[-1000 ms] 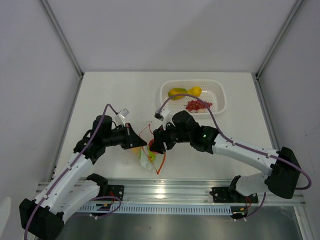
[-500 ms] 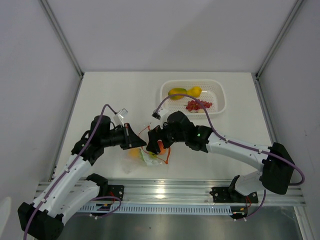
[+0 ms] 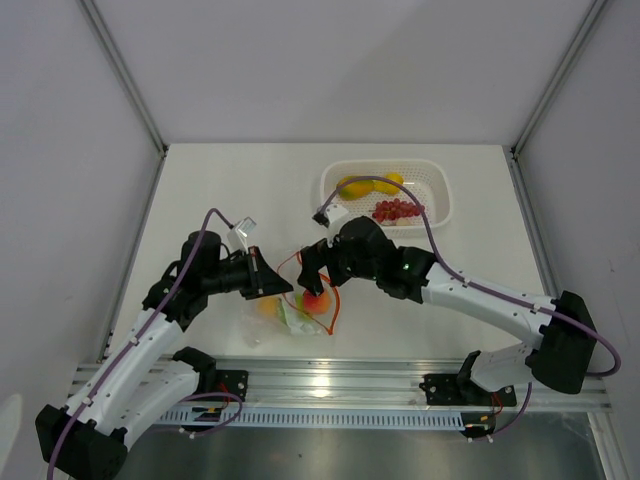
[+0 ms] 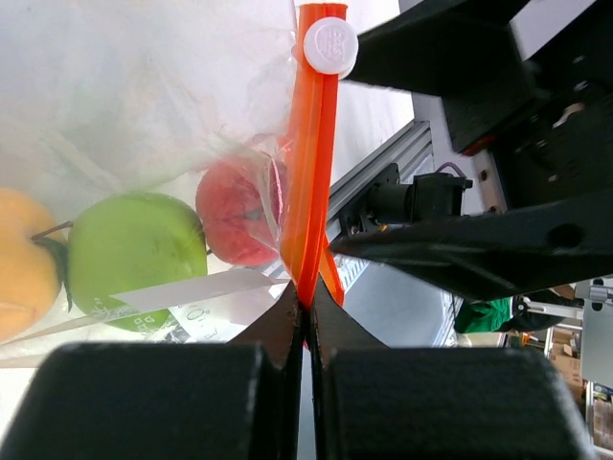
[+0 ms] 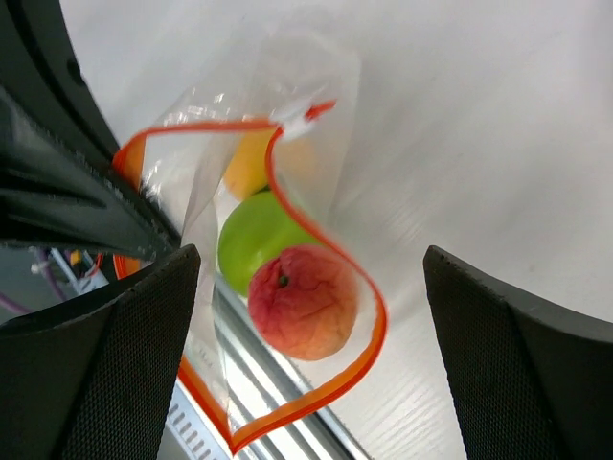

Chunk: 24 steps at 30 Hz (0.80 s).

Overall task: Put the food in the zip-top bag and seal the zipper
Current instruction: Place the fake fruit in the zipper food storage bag, then adjust the zipper food storage bag at the center of the board.

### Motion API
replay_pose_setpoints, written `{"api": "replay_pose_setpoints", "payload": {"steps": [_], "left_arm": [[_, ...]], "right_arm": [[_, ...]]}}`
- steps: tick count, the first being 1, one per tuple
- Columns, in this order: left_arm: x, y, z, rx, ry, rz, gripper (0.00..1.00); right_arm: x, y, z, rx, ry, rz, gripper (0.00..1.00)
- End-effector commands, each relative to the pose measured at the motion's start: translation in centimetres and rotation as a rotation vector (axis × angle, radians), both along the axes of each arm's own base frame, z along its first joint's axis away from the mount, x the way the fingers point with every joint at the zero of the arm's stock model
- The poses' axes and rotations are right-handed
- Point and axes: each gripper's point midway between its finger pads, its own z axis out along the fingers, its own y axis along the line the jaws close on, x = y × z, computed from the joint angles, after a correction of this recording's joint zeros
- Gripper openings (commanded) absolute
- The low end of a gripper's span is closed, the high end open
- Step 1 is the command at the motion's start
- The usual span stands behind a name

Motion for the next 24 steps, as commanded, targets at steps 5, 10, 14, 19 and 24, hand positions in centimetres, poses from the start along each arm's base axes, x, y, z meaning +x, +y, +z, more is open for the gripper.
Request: {"api": "replay_pose_setpoints", "payload": {"steps": [5, 10, 14, 19, 24], "left_arm": [[0.1, -0.2, 2.5, -0.046, -0.05, -0.004, 0.01], [0.0, -0.3, 2.6, -0.052, -0.046, -0.007, 0.01], [0.0, -0.3, 2.9, -0.057, -0.051, -0.008, 0.01], [-0.1, -0.2, 2.9, -0.056, -0.048, -0.008, 0.0], [-0.2, -0.2, 3.0, -0.057, -0.051, -0.004, 0.01]], "right_arm": [[2.2, -2.7, 3.0, -0.016, -0.055, -0.172, 0.96], [1.6, -3.2, 0.3, -0.017, 0.0, -0.141, 0.84], [0.5, -2.1, -1.2, 0.007, 0.044, -0.042, 0.81], [1.0, -1.0, -3.4, -0.015, 0.06, -0.015, 0.73], [2.2, -0.1, -3.6, 0.02, 0.051, -0.029, 0.55]]}}
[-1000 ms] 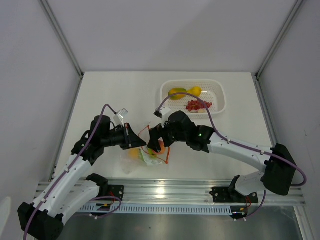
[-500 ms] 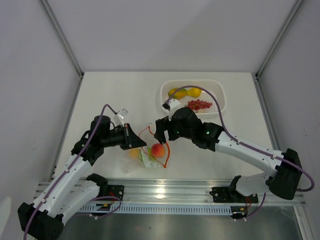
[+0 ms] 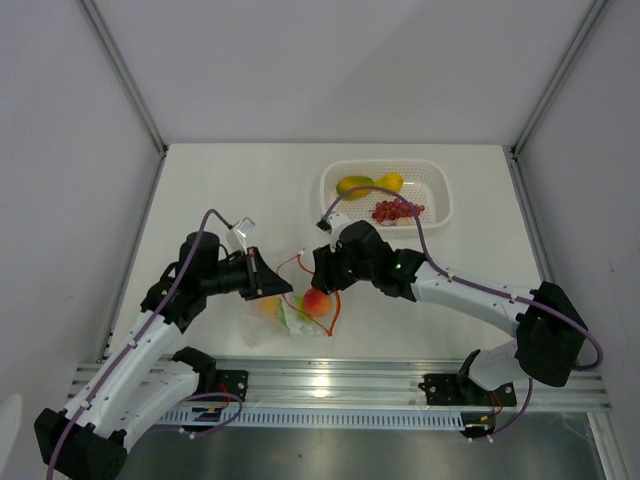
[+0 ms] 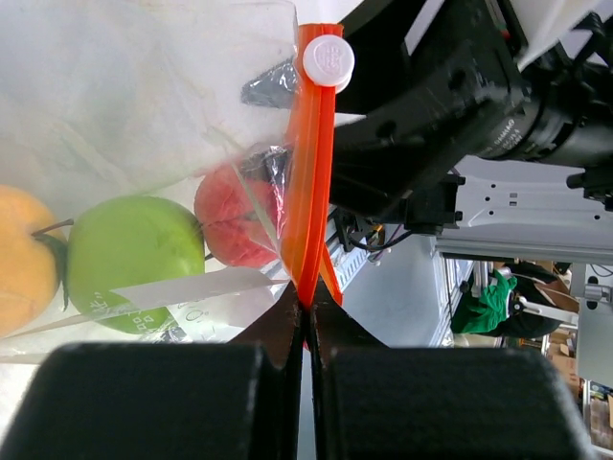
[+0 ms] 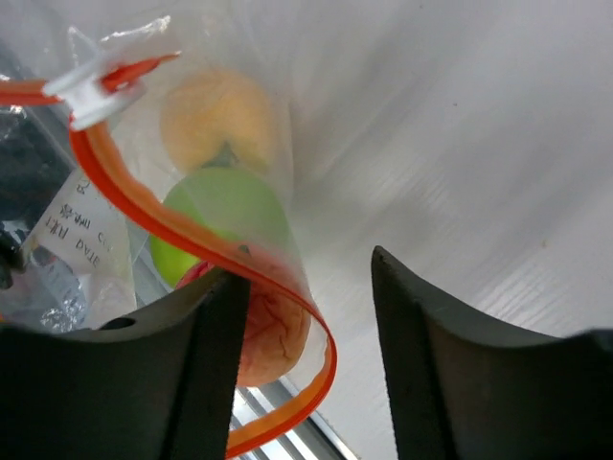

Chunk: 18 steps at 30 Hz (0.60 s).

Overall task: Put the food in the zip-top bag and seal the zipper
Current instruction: Adjust the zipper food storage bag at the center of the board.

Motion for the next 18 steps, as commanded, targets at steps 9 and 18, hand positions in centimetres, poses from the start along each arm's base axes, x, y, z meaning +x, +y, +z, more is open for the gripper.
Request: {"api": "replay_pose_setpoints", "payload": {"steps": [9, 18], "left_arm": [[0.0, 0.1, 3.1, -0.032, -0.069, 0.007, 0.01], [-1.4, 0.5, 7.3, -0.099, -0.147, 0.012, 0.0]], "right_arm": [[2.1, -0.1, 2.1, 0.027, -0.046, -0.047, 0.0], [0.6, -1.5, 10.7, 0.069, -0.055, -0.084, 0.0]]}}
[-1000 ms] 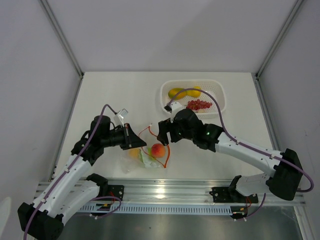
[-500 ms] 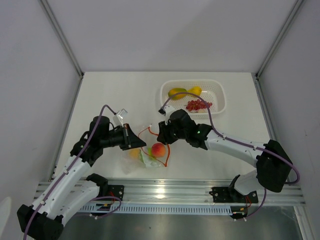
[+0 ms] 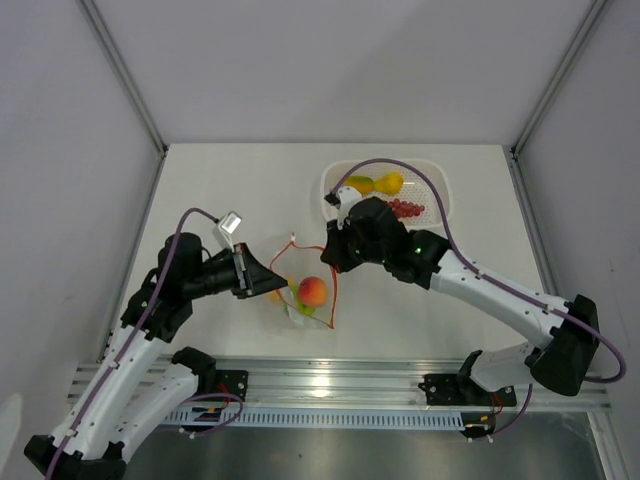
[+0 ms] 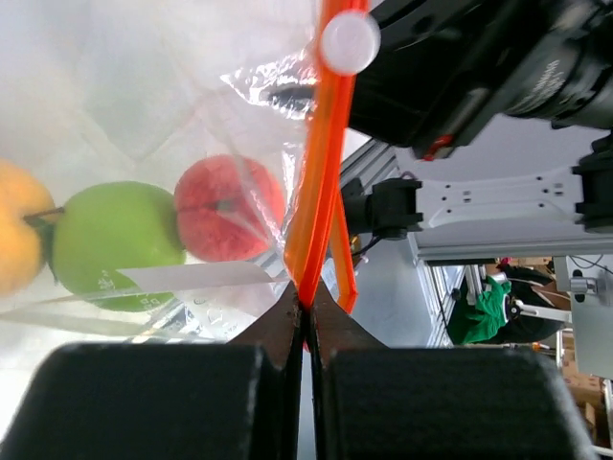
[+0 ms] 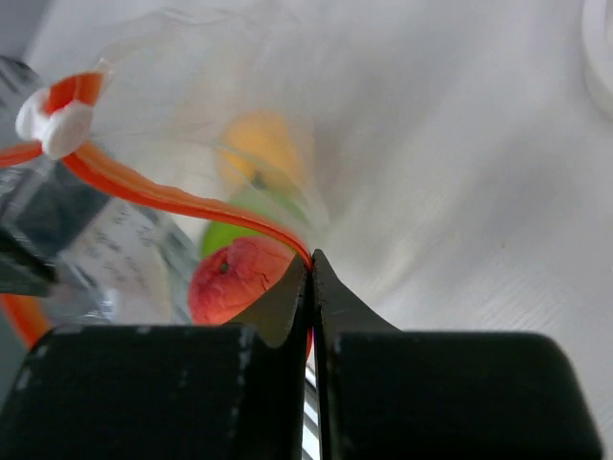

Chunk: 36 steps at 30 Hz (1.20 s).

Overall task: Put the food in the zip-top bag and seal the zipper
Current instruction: Adjust the zipper food storage bag at the center of the board.

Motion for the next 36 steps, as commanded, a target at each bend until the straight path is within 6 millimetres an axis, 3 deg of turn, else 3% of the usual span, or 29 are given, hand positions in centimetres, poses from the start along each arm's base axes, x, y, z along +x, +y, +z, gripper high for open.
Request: {"api": "replay_pose_setpoints", "payload": {"steps": [1, 2, 8, 13, 16, 19, 20, 22, 26, 29, 32, 36], "left_arm": [[-0.1, 0.0, 3.5, -0.058, -0.071, 0.009, 0.0], [0.0, 0.0, 2.7, -0.05, -0.056, 0.013, 0.01], [0.6, -0.6, -1.1, -0.04, 0.059, 0.004, 0.01], [0.2, 0.3, 0.9, -0.045, -0.031, 0.05, 0.01], [0.4, 1.0, 2.1, -0.018, -0.077, 0.089, 0.01], [0.6, 1.2, 2.3, -0.01, -0.089, 0.099, 0.01], [0.7, 1.1, 2.2, -0.008, -0.087, 0.1, 0.0], [1.0, 1.3, 1.7, 0.004, -0.075, 0.117, 0.01], [1.4, 1.6, 1.3, 0.011, -0.081, 0.149, 0.0], [1.6, 1.6, 0.5, 0.026, -0.069, 0.15, 0.01], [1.7, 1.5, -0.2, 0.028, -0.054, 0.145, 0.0], [1.9, 1.4, -0.5, 0.03, -0.05, 0.145, 0.01]], "right_arm": [[-1.0, 0.1, 5.2, 0.079, 0.01, 0.001, 0.0], [-1.3, 0.4, 5.6, 0.085, 0.029, 0.014, 0.0], [-0.9, 2.0, 1.9, 0.011, 0.131, 0.015, 0.0], [-1.2, 2.7, 2.9, 0.041, 0.094, 0.052, 0.0], [-0.3, 2.2, 3.6, 0.038, 0.068, 0.031, 0.16], [0.2, 2.2, 4.5, 0.035, 0.048, 0.038, 0.41], [0.3, 2.2, 4.8, 0.033, 0.038, 0.043, 0.55], [0.5, 2.2, 5.8, 0.032, 0.008, 0.059, 0.66], [0.9, 2.1, 10.0, 0.095, -0.09, 0.069, 0.84], [2.6, 0.7, 13.3, 0.161, -0.164, 0.013, 0.91], [4.9, -0.7, 14.4, 0.186, -0.185, -0.051, 0.94], [10.8, -4.1, 14.6, 0.17, -0.25, -0.214, 0.94]]}}
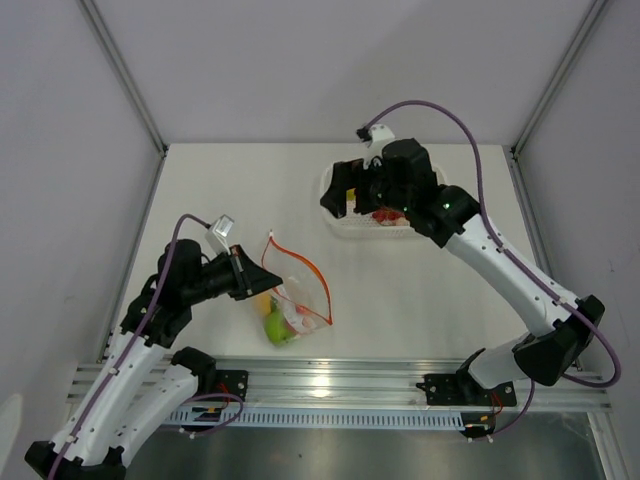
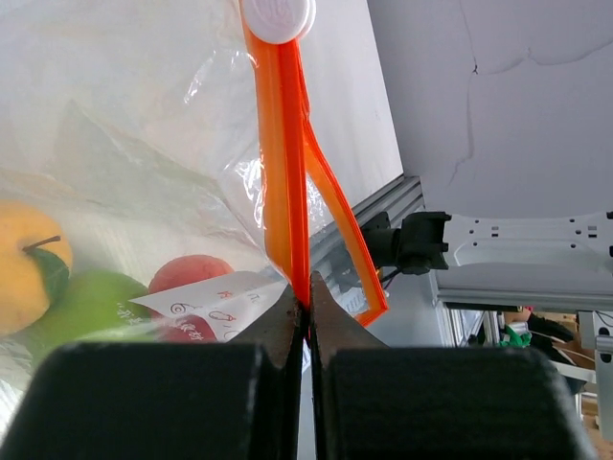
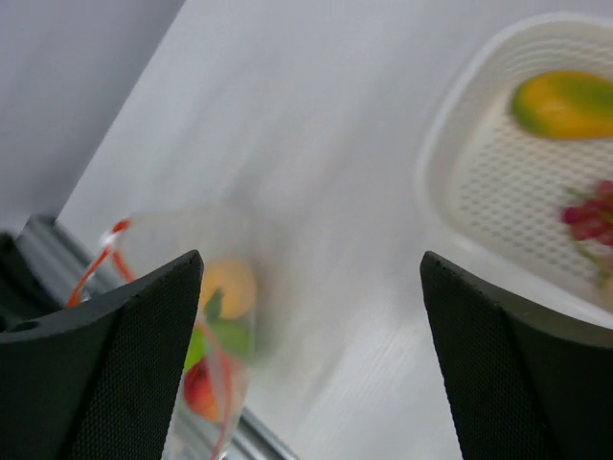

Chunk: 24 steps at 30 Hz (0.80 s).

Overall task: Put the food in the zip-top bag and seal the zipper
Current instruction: Adjust the zipper food storage bag at the center of the board, then pick up the fake fruit from the bin.

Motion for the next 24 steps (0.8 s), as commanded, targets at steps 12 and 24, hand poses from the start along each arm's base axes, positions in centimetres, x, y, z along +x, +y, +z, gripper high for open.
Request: {"api": "replay_pose_setpoints", "payload": {"steps": [12, 24], "left_arm": [[0.8, 0.0, -0.5, 0.02, -0.025, 0.002, 0.01], [1.0, -0.2, -1.5, 0.026, -0.009, -0.008, 0.0]], "right_arm": [[18.4, -11.7, -8.9, -0.332, 0.126, -0.648, 0.99], [18.4, -16.5, -20.8, -0.476, 0.466, -0.722, 0.99]]}}
